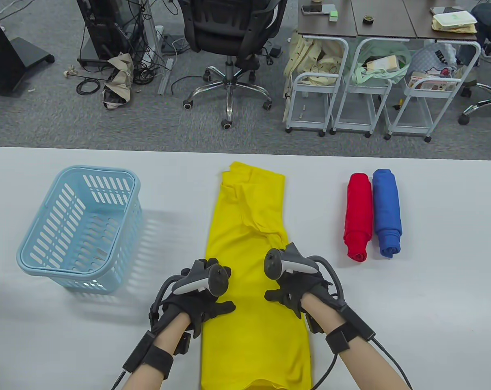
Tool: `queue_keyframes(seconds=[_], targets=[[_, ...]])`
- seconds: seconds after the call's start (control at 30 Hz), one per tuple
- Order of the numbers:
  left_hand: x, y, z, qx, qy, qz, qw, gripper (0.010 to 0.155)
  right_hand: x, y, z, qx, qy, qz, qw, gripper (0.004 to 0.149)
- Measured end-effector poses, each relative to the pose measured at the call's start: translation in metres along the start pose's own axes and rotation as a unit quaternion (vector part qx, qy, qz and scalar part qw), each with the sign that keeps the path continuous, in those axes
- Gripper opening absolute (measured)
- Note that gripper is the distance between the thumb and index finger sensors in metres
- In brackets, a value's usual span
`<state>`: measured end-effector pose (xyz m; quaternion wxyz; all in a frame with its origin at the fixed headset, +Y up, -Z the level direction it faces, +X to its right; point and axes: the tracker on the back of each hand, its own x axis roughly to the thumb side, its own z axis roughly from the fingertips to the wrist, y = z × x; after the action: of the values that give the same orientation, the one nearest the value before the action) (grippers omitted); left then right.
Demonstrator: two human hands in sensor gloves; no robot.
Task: Roll t-shirt into tight roll
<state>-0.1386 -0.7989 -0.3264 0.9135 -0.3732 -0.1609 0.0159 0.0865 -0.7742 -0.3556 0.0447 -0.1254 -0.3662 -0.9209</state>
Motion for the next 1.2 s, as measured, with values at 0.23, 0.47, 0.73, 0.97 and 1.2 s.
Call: queue_keyframes(seconds=[0.23,0.47,0.73,0.97,1.2], targets=[[-0.014,0.03,-0.022,0.02,0.033,0.016,0.999,0.08,-0.01,-0.026,-0.029,-0.002,0.012,-0.038,0.999,0.086],[-0.014,0.036,-0.016,0.045,0.079,-0.015,0.996,0.07,-0.014,-0.037,-0.041,-0.012,0.02,-0.059,0.998,0.086],[0.002,0.001,0.042,0.08,-0.017,0.007,0.997,0.075,0.002,-0.014,-0.001,-0.075,0.01,-0.017,0.997,0.08],[0.012,-0.028,0.043,0.021,-0.025,-0.035,0.999,0.084,0.021,0.034,0.049,-0.004,-0.05,0.037,0.998,0.085],[0.005,-0.015,0.021,0.008,-0.004,-0.051,0.999,0.084,0.004,0.025,0.025,-0.003,-0.05,0.002,0.999,0.089]])
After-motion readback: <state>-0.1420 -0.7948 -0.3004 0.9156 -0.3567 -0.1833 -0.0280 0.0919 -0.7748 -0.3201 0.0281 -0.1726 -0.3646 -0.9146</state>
